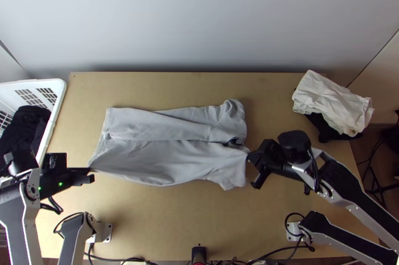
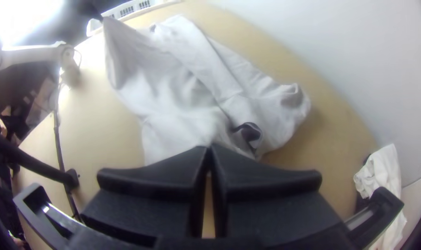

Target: Fold the t-shirt

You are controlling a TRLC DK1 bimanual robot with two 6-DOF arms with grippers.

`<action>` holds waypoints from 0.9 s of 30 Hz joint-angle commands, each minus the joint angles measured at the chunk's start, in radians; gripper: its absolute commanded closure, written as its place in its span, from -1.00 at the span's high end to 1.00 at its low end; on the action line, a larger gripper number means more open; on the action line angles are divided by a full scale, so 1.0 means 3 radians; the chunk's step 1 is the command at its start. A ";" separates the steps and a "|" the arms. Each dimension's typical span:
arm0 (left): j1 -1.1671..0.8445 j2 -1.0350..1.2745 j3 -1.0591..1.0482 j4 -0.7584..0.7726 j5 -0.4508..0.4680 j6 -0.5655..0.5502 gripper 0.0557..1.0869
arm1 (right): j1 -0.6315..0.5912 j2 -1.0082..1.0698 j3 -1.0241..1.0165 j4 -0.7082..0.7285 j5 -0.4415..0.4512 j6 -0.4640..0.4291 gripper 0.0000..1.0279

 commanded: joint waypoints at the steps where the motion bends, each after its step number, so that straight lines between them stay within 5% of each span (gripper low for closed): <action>1: -0.0123 0.0427 0.0077 0.0484 0.0022 -0.0050 -0.93 | -0.0309 0.0355 0.0276 0.0145 -0.0097 0.0101 -0.95; 27: -0.0353 0.2769 0.1109 0.1624 0.0063 0.0012 -0.93 | -0.1030 0.2098 0.1212 0.0631 -0.0123 0.0014 -0.95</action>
